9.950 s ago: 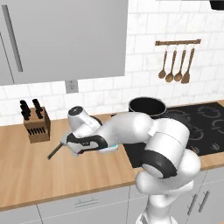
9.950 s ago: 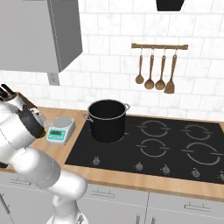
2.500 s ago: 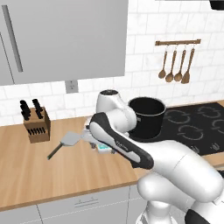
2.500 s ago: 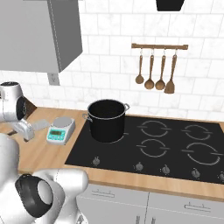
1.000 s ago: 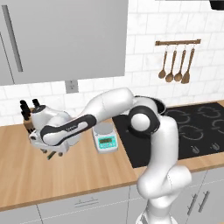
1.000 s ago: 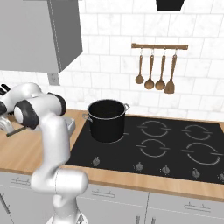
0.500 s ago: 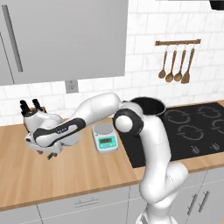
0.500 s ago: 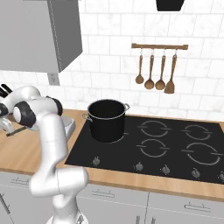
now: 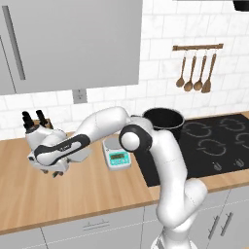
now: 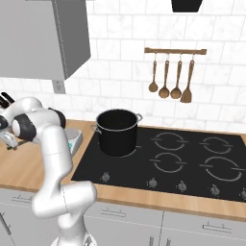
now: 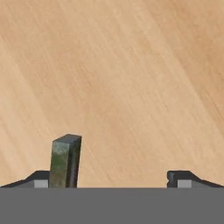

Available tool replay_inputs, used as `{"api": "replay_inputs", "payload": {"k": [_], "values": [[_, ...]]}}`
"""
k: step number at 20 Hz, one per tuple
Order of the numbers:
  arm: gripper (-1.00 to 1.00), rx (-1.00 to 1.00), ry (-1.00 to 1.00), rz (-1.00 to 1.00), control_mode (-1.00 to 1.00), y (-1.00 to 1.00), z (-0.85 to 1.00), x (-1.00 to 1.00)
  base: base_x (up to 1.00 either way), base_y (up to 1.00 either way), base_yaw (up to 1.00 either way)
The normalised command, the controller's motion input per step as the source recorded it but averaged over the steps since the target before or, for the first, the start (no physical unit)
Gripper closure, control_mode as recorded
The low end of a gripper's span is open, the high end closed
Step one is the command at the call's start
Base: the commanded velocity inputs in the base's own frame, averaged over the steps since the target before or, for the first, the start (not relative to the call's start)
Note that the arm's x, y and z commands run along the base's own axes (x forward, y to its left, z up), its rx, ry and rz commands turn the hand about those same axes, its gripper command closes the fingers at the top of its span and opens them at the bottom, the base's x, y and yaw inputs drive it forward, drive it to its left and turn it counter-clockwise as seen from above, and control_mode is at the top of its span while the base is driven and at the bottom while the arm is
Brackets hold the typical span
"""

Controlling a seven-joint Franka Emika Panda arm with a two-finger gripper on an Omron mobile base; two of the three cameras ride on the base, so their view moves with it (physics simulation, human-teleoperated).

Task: Put the garlic and lime in the pot. Retrieve the spatula and lightly stir the vegetables in the pot.

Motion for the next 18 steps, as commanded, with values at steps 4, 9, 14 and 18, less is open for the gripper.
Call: {"api": "replay_inputs", "payload": {"k": [4,9,14,18], "values": [[1.0,0.0,0.0,-0.04,-1.0,-0.24,-0.21,-0.03,0.0,0.0,0.0],[1.0,0.11,0.01,-0.02,-1.0,-0.31,-0.16,-0.27,0.0,0.0,0.0],[1.0,0.15,-0.22,-0.03,-1.0,-0.4,0.61,-0.96,0.0,0.0,0.0],[1.0,0.12,-0.11,-0.02,-1.0,-0.22,1.0,-1.0,0.0,0.0,0.0]]}}
